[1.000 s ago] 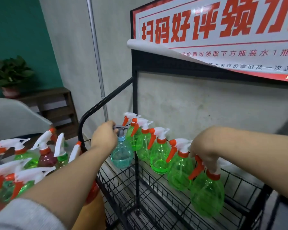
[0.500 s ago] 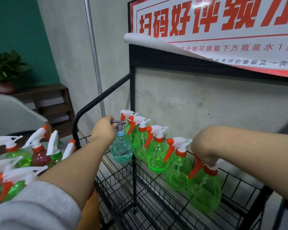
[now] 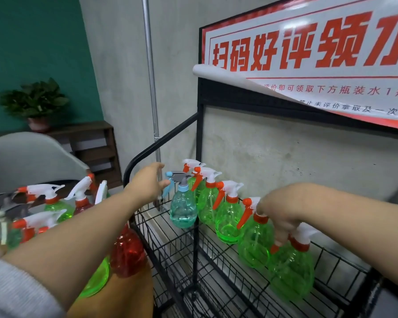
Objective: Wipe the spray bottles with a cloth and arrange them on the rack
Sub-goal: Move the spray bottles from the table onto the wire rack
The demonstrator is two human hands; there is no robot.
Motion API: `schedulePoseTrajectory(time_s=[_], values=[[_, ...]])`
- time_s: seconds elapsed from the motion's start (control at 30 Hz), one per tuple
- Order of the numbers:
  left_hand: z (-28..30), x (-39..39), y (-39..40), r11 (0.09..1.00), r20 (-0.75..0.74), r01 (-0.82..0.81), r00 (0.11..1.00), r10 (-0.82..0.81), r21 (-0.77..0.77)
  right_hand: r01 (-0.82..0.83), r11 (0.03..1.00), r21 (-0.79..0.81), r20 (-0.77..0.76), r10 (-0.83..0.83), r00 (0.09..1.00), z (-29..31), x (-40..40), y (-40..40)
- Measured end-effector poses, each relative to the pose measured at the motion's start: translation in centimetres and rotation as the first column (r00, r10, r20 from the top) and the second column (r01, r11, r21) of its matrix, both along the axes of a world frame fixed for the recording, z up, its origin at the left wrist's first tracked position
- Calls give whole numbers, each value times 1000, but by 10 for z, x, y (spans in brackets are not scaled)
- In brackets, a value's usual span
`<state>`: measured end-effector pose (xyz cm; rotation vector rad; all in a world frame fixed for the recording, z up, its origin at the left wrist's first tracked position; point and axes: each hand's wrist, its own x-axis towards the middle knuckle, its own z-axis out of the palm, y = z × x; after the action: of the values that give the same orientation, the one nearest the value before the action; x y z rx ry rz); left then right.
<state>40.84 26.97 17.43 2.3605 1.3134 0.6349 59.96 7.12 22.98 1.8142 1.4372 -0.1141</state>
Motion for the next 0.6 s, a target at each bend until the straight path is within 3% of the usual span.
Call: schedulePoseTrajectory(time_s=[0.07,0.13,0.23,0.37,0.5,0.6], values=[[10,-26,-13,991,-150,125,982,-117,43,-125,966,228,-201,172,964,6,-10,-5],[19,-55,-25,958,-369,261,907,-203,114,-259,895,364,-276,369,887,9,-20,-8],[28,-104,-37,904,-567,366,803,-187,221,-452,758,471,-180,584,792,11,-44,-10],[24,-167,-42,857,-638,423,754,-154,294,-589,652,477,-119,712,692,-2,-81,-5],[13,-221,-42,935,-524,193,852,-9,298,-507,726,465,-279,664,694,-17,-129,6],[1,-241,-48,977,-493,-68,855,162,203,-479,728,491,-376,673,637,-29,-169,15]])
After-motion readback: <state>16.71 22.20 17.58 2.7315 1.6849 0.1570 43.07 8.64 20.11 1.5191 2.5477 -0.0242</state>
